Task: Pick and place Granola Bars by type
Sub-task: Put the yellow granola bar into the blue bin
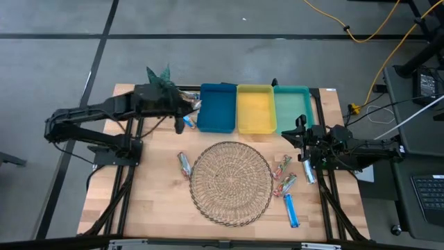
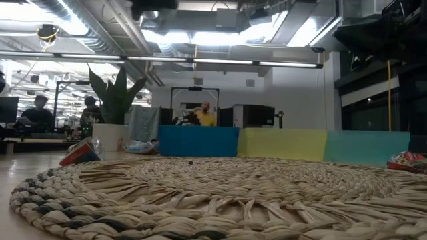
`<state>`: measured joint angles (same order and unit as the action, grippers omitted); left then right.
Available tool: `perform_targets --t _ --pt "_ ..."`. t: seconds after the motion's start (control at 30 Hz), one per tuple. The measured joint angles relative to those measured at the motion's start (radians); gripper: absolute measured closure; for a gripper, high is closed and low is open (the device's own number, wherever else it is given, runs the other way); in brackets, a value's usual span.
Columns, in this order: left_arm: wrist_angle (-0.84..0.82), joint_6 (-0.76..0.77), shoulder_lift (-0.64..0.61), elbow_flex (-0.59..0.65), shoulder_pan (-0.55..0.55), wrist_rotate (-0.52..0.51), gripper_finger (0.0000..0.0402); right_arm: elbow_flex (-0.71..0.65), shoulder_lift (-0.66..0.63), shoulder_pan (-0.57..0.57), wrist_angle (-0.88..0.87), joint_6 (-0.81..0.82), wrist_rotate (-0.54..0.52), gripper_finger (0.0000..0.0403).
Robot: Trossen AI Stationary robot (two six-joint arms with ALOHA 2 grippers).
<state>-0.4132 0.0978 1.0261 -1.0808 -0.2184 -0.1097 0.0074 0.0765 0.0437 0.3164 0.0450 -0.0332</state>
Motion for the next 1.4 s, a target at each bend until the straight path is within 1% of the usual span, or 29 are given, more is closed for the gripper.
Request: perform_targets --t 0.1,0.23,0.4,0.5,0.63,0.77,0.87,1.07,1.4 --pt "0.002 -0.042 0.077 -0.069 -0.001 0.008 0.0375 0.0 0.0 0.0 0.0 0.0 0.0 0.0354" --pt "-0.01 -0.125 0.186 -0.195 -0.02 0.024 0.0375 0.0 0.0 0.0 0.0 -0.001 0.0 0.0354" --pt "-0.016 -0.17 0.296 -0.346 -0.101 0.081 0.0375 0.0 0.0 0.0 0.0 -0.001 0.0 0.0354" --pt "-0.049 -0.155 0.343 -0.392 -0.149 0.113 0.0375 0.0 0.0 0.0 0.0 -0.001 0.0 0.0354" --pt "-0.059 -0.155 0.386 -0.395 -0.18 0.153 0.0375 0.0 0.0 0.0 0.0 -0.001 0.0 0.0354" --pt "-0.068 -0.144 0.43 -0.395 -0.198 0.157 0.0375 0.0 0.0 0.0 0.0 -0.001 0.0 0.0354" --pt "-0.076 -0.107 0.472 -0.395 -0.209 0.157 0.0375 0.0 0.0 0.0 0.0 -0.001 0.0 0.0354" --pt "-0.109 -0.107 0.597 -0.394 -0.222 0.244 0.0375 0.0 0.0 0.0 0.0 -0.001 0.0 0.0354" --pt "-0.109 -0.136 0.754 -0.394 -0.226 0.242 0.0375 0.0 0.0 0.0 0.0 -0.001 0.0 0.0354"
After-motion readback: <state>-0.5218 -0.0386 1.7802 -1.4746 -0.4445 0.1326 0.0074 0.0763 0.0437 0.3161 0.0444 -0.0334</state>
